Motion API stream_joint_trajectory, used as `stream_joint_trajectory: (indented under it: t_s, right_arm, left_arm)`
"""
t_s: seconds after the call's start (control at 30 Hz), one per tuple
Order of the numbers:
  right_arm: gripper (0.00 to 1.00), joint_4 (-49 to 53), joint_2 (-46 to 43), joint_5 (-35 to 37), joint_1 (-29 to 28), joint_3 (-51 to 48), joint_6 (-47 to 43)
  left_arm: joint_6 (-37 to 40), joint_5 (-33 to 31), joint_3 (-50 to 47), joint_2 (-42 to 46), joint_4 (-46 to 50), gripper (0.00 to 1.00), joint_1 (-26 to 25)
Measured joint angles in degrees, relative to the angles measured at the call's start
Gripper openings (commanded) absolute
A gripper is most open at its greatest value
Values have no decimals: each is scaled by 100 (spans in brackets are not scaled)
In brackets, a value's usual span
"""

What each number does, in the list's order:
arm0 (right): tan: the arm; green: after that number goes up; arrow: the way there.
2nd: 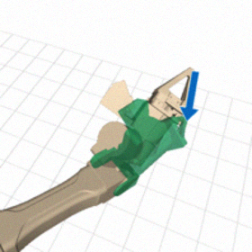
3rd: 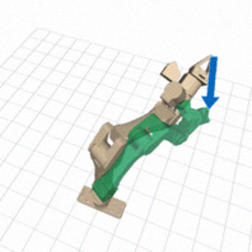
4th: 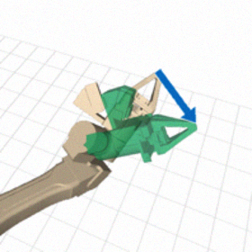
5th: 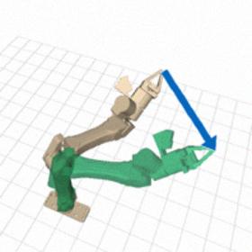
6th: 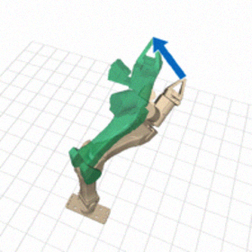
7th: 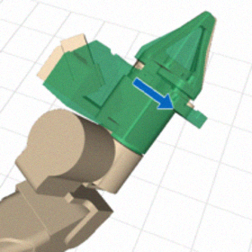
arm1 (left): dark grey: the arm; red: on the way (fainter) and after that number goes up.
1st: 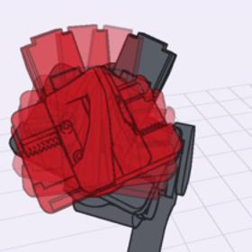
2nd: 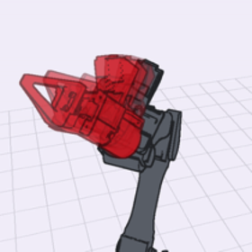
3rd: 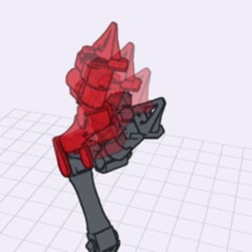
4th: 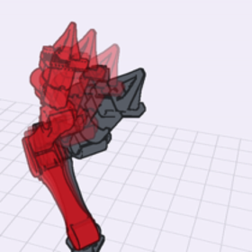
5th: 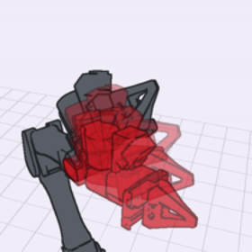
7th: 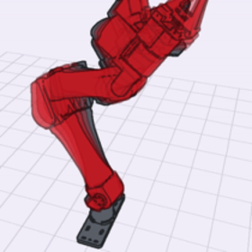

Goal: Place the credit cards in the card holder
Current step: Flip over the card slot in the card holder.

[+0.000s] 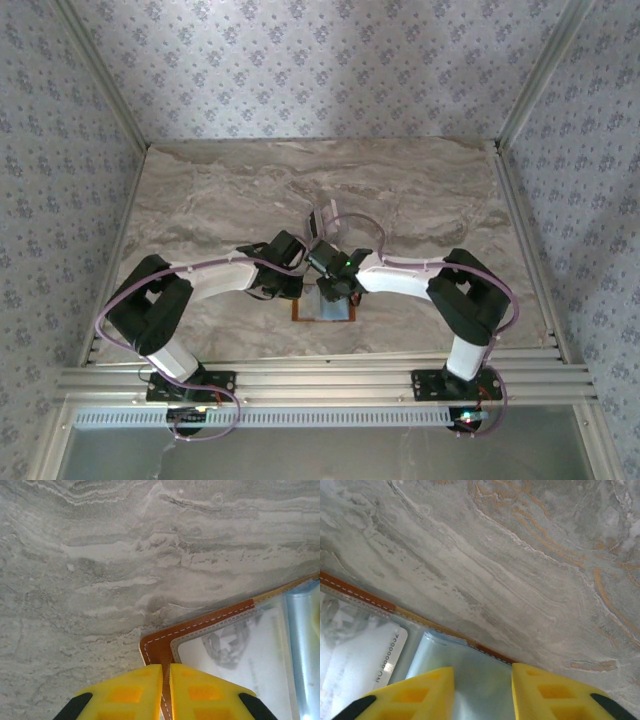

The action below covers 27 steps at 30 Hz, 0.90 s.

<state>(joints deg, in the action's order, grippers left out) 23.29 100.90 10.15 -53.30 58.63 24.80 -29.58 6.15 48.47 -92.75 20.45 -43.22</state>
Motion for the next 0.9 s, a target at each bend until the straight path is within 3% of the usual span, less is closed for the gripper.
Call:
stream_joint_trajectory:
  t_s: [0.3,0.9]
  right_arm:
    - [0,-280,-57,-50,-63,-101,188]
    - [0,-37,-264,-315,11,98,146]
  left_arm:
    - [2,2,0,0,0,13,0]
    - [0,107,22,-55,-96,13,0]
